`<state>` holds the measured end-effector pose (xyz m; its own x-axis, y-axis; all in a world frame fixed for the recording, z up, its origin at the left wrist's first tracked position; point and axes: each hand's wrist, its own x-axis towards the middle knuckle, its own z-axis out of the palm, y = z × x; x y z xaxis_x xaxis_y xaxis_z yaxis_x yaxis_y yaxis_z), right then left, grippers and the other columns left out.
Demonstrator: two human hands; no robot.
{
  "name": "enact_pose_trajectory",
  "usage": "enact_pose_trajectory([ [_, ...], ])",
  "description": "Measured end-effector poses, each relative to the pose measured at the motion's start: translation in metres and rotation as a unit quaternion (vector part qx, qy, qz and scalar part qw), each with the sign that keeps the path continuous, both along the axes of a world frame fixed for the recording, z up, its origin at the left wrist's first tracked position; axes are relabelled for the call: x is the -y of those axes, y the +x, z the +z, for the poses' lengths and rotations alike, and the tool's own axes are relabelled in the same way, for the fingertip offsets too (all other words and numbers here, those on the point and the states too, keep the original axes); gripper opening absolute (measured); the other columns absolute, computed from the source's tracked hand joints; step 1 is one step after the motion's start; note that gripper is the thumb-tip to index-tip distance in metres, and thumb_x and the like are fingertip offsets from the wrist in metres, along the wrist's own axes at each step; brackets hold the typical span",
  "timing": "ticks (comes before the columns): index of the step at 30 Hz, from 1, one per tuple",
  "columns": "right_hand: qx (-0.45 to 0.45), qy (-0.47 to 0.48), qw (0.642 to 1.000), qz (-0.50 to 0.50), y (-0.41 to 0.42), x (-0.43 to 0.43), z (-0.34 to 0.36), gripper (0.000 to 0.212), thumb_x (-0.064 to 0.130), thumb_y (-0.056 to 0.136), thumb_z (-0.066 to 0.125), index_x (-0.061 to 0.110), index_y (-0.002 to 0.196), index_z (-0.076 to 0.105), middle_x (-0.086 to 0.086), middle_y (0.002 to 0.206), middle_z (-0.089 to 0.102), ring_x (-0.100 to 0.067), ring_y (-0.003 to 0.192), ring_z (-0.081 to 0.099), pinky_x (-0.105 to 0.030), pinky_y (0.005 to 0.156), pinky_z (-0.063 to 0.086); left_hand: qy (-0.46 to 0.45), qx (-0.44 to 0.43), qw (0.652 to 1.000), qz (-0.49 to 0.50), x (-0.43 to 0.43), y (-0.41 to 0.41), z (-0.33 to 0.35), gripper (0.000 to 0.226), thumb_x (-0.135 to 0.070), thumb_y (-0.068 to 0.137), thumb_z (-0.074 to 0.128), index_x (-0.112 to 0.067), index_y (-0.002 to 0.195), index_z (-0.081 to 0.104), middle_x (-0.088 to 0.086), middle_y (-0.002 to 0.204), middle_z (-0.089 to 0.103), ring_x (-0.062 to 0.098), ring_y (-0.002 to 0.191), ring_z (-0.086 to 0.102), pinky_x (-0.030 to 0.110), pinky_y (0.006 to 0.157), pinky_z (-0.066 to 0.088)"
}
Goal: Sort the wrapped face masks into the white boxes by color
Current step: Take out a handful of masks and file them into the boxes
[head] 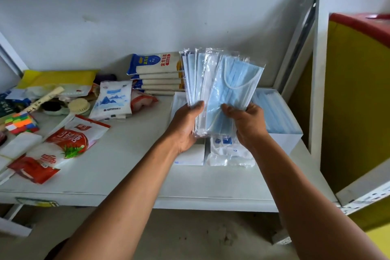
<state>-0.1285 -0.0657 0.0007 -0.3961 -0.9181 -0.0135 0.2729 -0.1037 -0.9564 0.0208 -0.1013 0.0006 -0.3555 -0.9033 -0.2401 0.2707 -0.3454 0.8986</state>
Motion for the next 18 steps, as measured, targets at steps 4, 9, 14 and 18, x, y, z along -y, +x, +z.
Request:
enact_pose_trajectory([
  [4,0.024,0.014,0.999,-0.036,-0.005,-0.006,0.006,0.015,-0.006,0.087,0.067,0.009,0.084,0.065,-0.004,0.081,0.069,-0.017,0.072,0.067,-0.037,0.076,0.058,-0.012,-0.013,0.999,0.046,-0.005,-0.006,-0.001,0.049,-0.032,0.087,0.069,-0.008,0.129,0.06,0.013,0.127,0.066,0.034,0.118,0.061,0.058,0.102,0.044],
  [9,0.027,0.024,0.998,-0.048,-0.014,-0.007,0.002,0.01,0.0,0.089,0.068,0.009,0.088,0.065,-0.006,0.086,0.069,-0.022,0.081,0.067,-0.042,0.084,0.056,-0.123,0.038,0.986,0.102,-0.006,-0.015,-0.008,0.013,-0.008,0.092,0.066,-0.016,0.101,0.065,-0.009,0.092,0.072,-0.006,0.08,0.068,0.018,0.076,0.051],
  [14,0.056,0.048,0.989,-0.13,-0.033,-0.006,-0.001,0.013,0.013,0.088,0.073,0.018,0.089,0.061,-0.002,0.095,0.067,-0.022,0.09,0.065,-0.045,0.088,0.054,-0.166,0.061,0.969,0.173,-0.001,-0.019,-0.018,0.008,-0.012,0.088,0.071,-0.019,0.09,0.068,-0.007,0.087,0.075,0.014,0.09,0.07,0.028,0.08,0.056],
  [18,0.034,0.027,0.975,-0.22,-0.06,0.003,0.005,0.011,0.018,0.089,0.072,0.023,0.091,0.063,0.001,0.096,0.07,-0.025,0.096,0.069,-0.05,0.095,0.054,-0.151,0.033,0.968,0.199,0.013,-0.017,-0.018,0.021,-0.024,0.082,0.074,-0.009,0.096,0.071,0.004,0.095,0.077,0.016,0.096,0.071,0.022,0.076,0.048],
])
